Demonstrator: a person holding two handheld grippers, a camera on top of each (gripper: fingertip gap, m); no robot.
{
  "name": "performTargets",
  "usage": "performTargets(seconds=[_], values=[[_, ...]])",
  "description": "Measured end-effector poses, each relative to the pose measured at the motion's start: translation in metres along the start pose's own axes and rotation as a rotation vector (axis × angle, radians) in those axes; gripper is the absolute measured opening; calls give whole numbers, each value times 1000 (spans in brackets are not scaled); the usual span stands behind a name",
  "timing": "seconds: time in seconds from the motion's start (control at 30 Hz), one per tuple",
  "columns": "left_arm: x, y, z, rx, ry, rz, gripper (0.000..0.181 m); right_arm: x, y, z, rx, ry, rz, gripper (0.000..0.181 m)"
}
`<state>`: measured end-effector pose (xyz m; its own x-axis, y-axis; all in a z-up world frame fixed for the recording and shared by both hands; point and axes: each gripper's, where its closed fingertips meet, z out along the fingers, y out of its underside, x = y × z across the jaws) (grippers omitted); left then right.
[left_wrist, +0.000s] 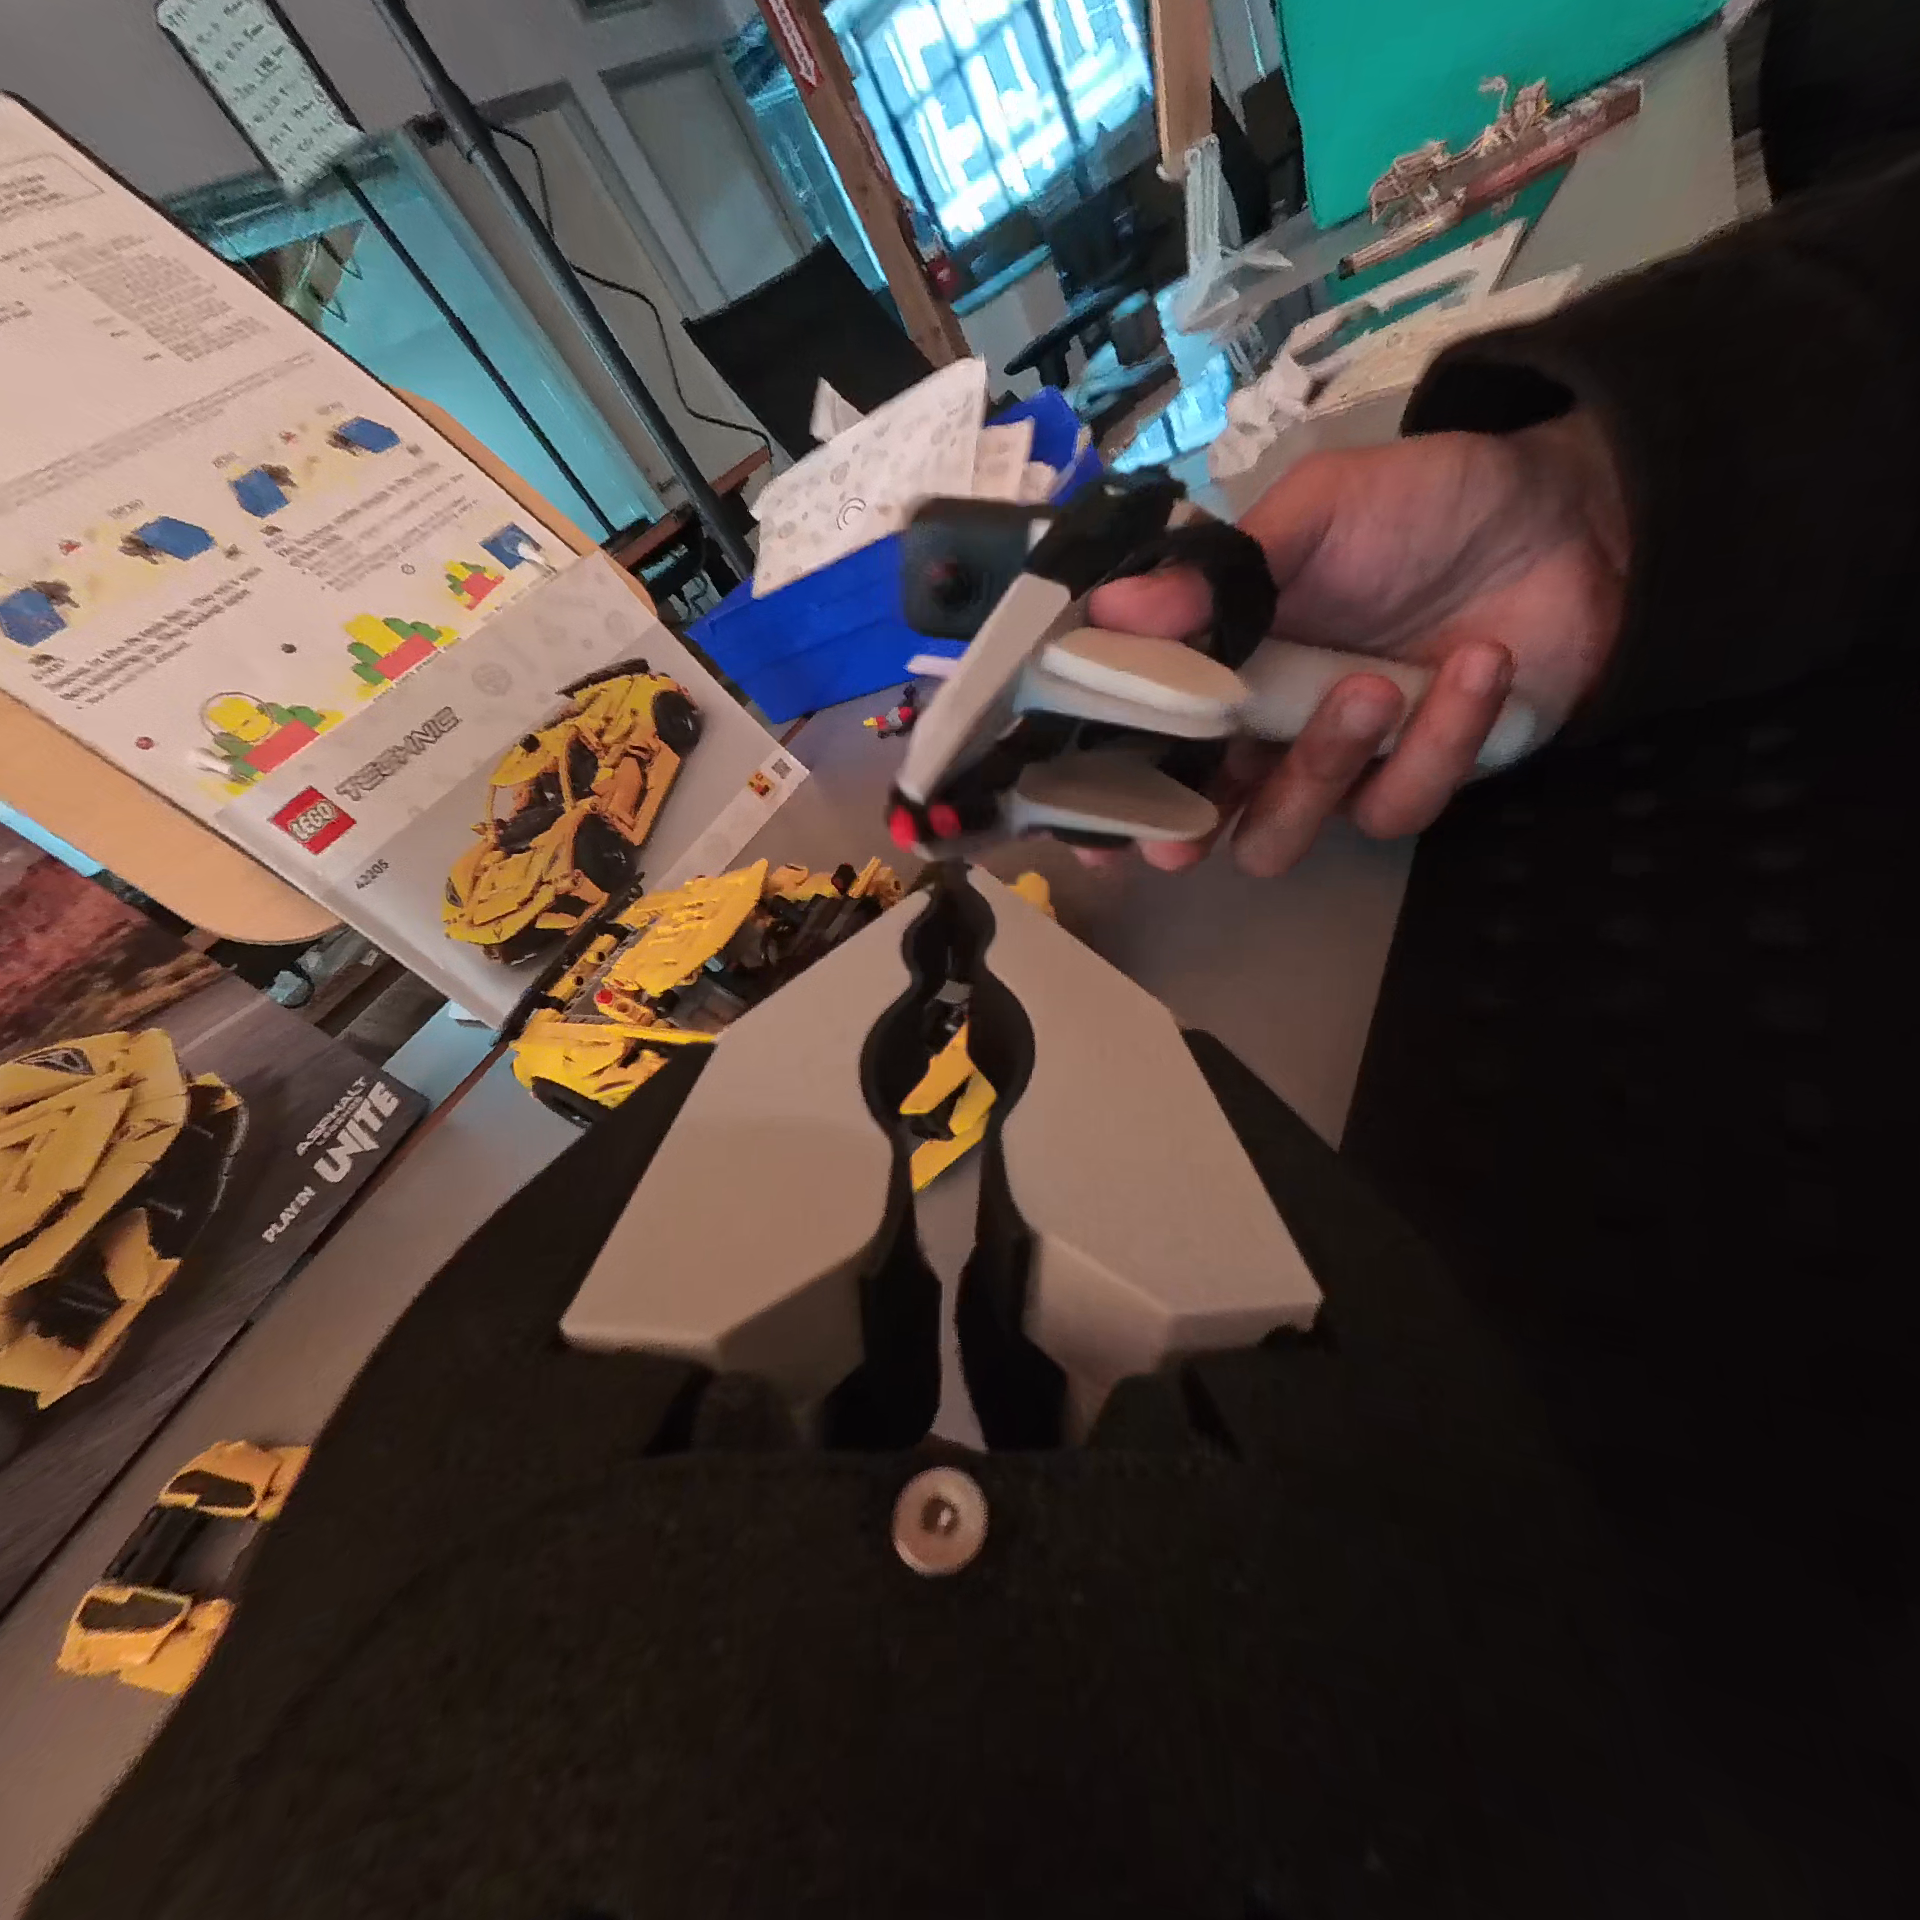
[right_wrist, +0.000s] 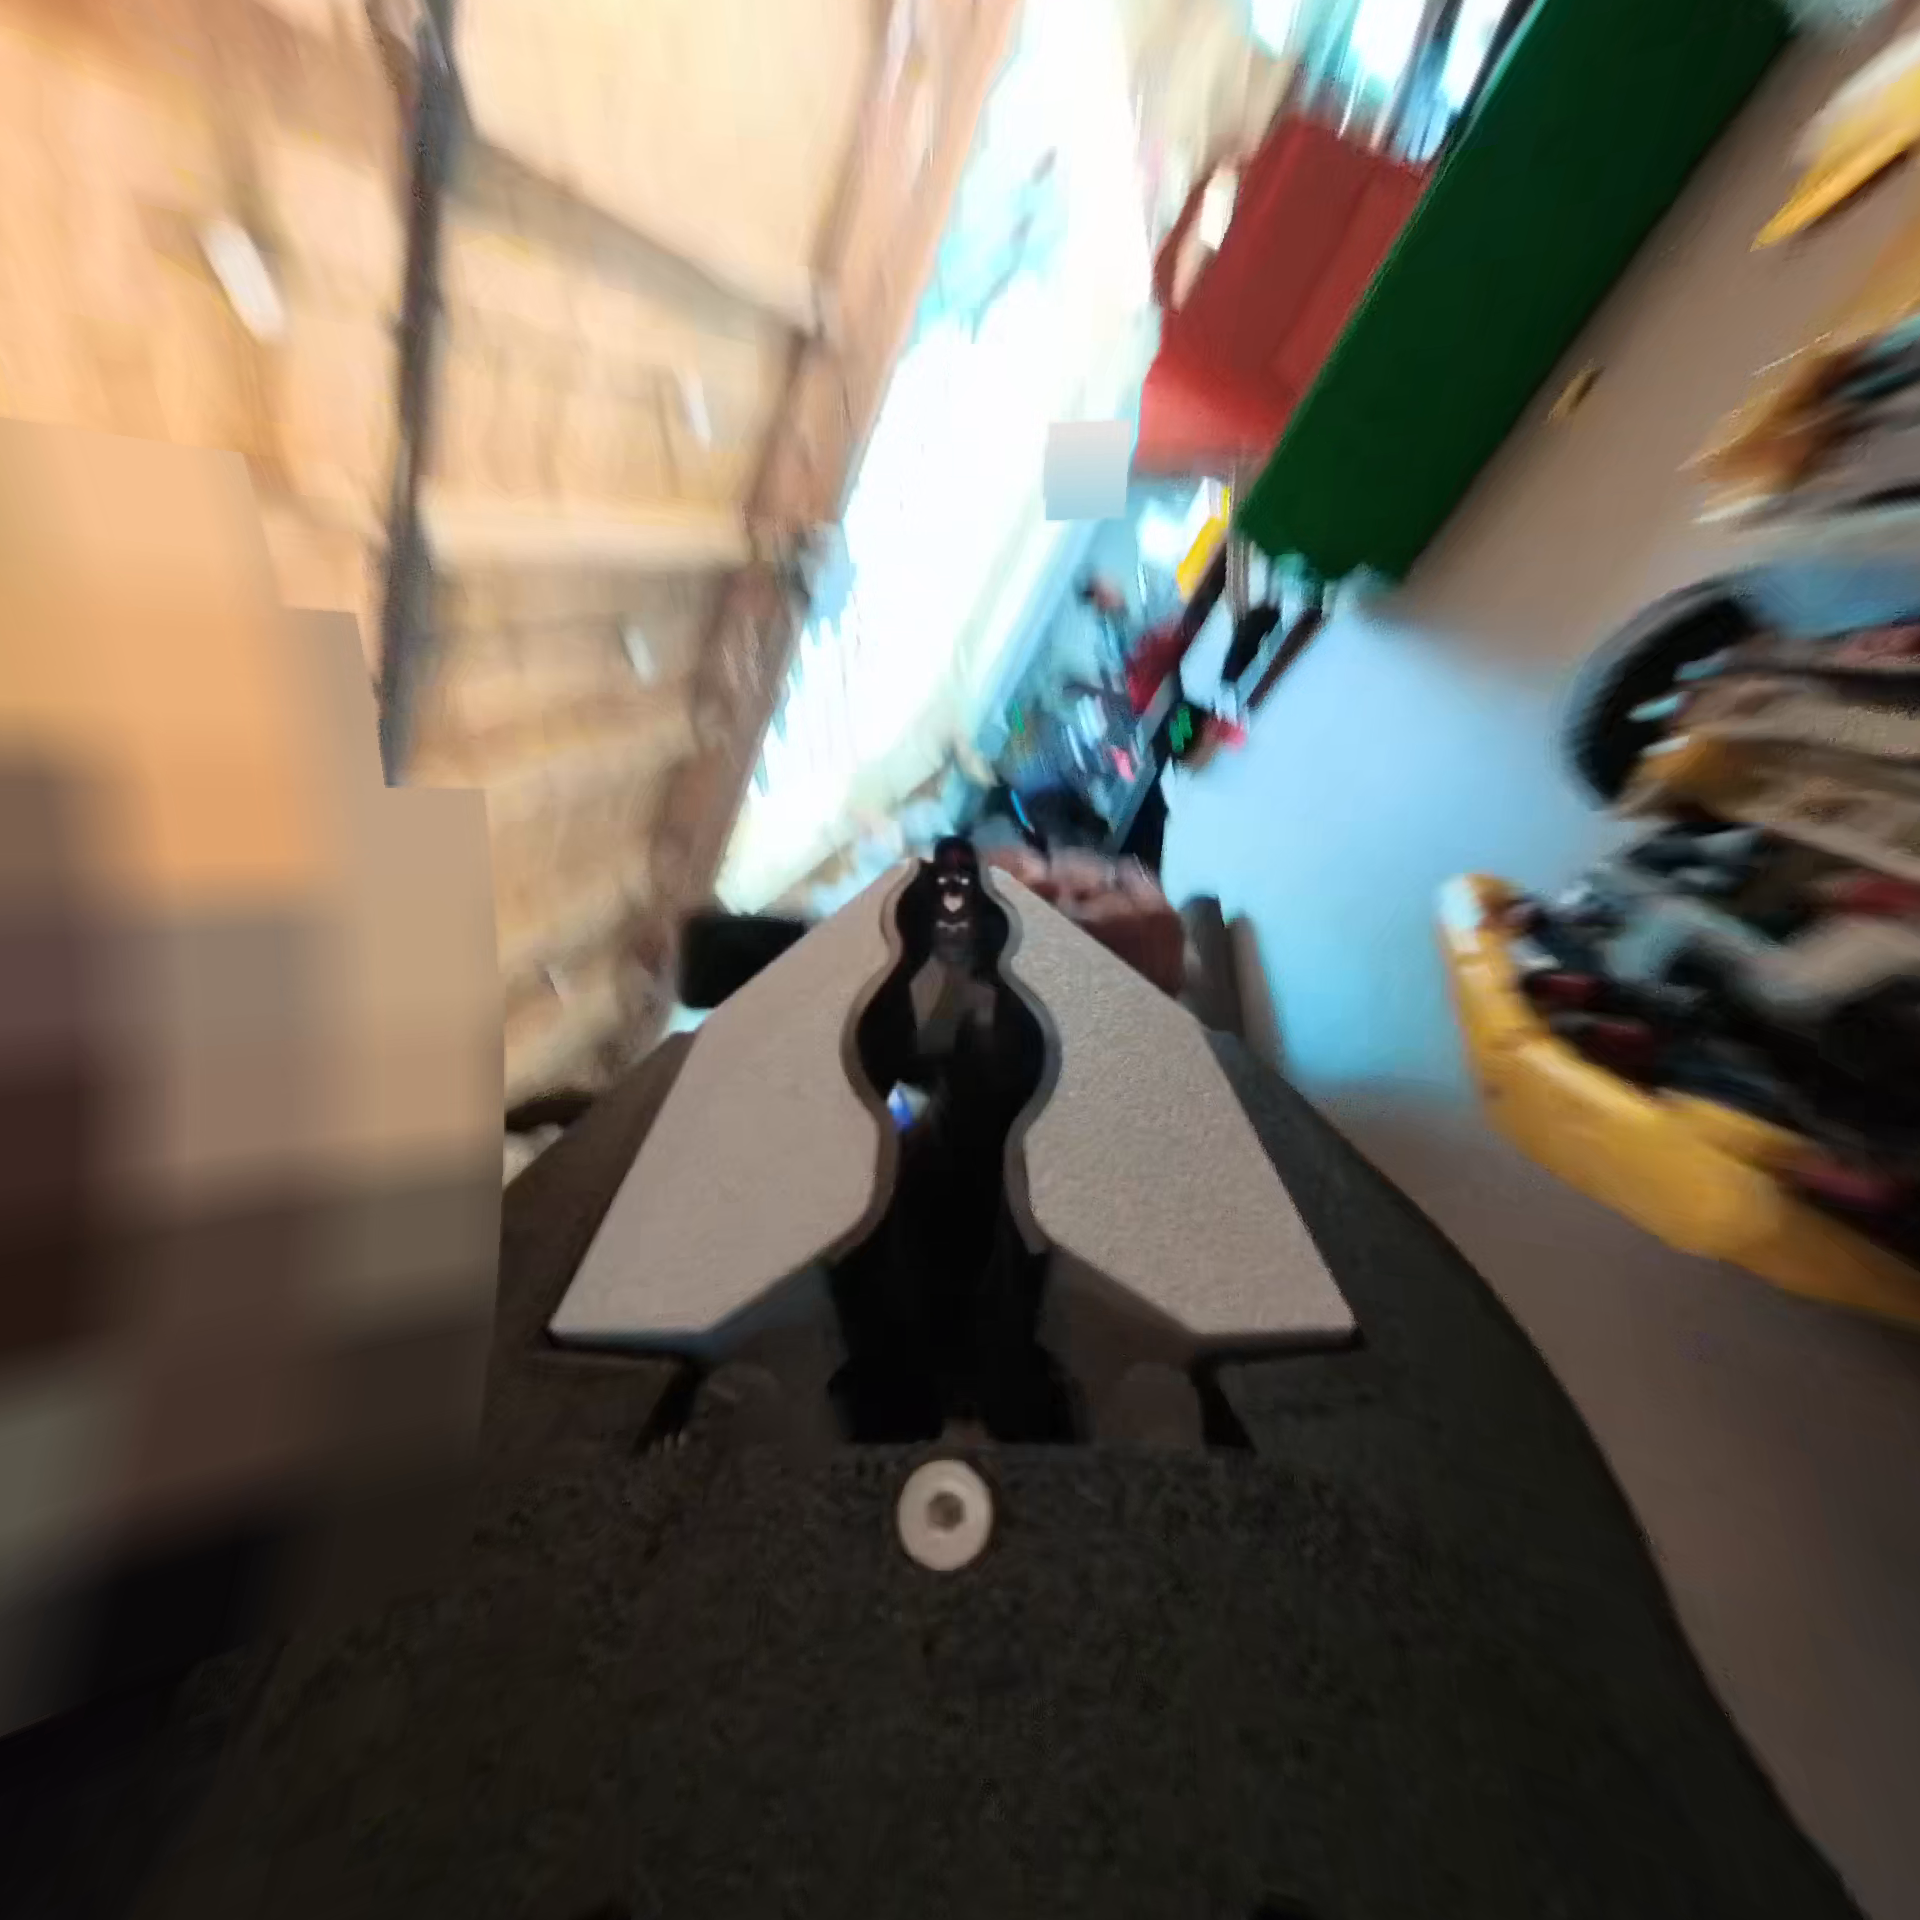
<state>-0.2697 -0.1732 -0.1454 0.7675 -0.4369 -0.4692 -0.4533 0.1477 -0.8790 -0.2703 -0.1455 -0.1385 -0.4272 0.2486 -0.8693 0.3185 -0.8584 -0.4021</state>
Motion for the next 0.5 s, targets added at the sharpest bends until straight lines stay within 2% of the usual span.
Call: performTargets(seconds=[0.07,0.1,0.17,0.2,0.27,0.33,0.4,0.5], values=[[-10,-2,-7,25,-26,-64,0,7,-35,-36,186,-62,213,5],[-15,0,-7,26,-47,-80,0,1,-32,-36,156,-58,172,5],[-17,-2,-6,37,-67,-57,0,-3,0,-11,-36,17,22,7],[-9,0,-2,29,-22,-64,0,-2,9,-3,-75,22,16,6],[1,2,2,16,24,-82,0,-10,20,3,-150,-70,113,6],[7,-7,0,84,96,-189,0,-18,22,3,-165,-127,146,6],[9,-12,-2,120,180,-312,18,-25,26,3,-191,-156,131,6],[10,-16,-3,143,206,-347,30,-24,30,9,-199,-120,61,6]])
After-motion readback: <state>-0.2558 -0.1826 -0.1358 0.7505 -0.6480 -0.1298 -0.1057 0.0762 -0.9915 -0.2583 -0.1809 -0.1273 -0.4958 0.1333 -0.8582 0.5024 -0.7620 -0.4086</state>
